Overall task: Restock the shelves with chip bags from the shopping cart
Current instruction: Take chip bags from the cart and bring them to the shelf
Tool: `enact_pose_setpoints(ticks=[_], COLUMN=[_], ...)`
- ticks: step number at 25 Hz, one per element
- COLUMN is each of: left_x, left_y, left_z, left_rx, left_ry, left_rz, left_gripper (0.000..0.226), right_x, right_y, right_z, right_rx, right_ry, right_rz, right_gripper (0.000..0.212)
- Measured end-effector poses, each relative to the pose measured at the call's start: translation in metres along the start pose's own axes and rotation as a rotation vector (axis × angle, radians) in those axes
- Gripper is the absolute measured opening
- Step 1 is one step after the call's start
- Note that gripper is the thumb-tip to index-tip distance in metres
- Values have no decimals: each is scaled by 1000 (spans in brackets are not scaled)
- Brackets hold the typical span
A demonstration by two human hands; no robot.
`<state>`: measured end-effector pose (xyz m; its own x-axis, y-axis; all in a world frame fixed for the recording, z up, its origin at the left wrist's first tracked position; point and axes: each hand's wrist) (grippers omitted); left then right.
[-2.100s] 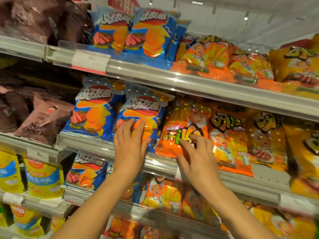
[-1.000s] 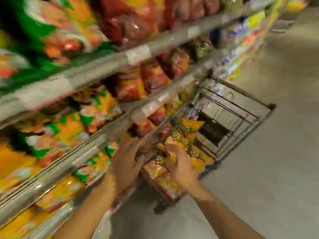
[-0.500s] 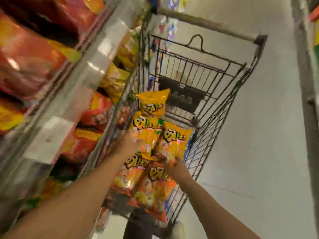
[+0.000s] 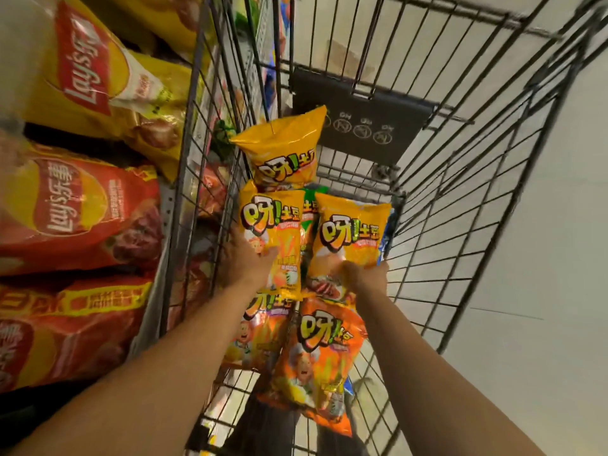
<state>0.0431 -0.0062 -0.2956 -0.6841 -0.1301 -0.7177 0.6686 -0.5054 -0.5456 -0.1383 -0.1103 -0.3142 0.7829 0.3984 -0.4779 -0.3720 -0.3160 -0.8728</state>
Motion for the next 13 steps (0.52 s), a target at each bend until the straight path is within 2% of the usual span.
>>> enact_pose_setpoints(ticks=[2, 5, 7, 9, 13], left_x=[4, 9, 9, 6, -9], left_y=[0, -8, -17, -28, -62], left_z=[-7, -18, -20, -15, 2], left_rx=[-102, -192, -185, -153, -67], left_ry=[-129, -260, -324, -348, -396], left_rz=[-26, -50, -25, -2, 20], left_gripper=[101, 74, 57, 51, 67], right_x=[1, -2, -5, -11, -37], right_y=[1, -2, -10, -23, -60], right_z=[9, 8, 6, 6, 13], right_rx=[-1, -1, -41, -137, -289], right_ry=[-5, -25, -115, -190, -160], right_rz=[-14, -101, -110, -79, -68], right_gripper=[78, 44, 48, 53, 56])
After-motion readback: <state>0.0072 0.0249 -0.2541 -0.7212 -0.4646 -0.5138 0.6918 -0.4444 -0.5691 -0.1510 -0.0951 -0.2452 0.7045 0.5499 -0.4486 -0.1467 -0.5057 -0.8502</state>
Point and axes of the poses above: each hand's wrist, its own y-axis towards the middle knuckle, its own x-axis out of the palm, z = x × y, and after that the axes turned 15 degrees about x, right-handed
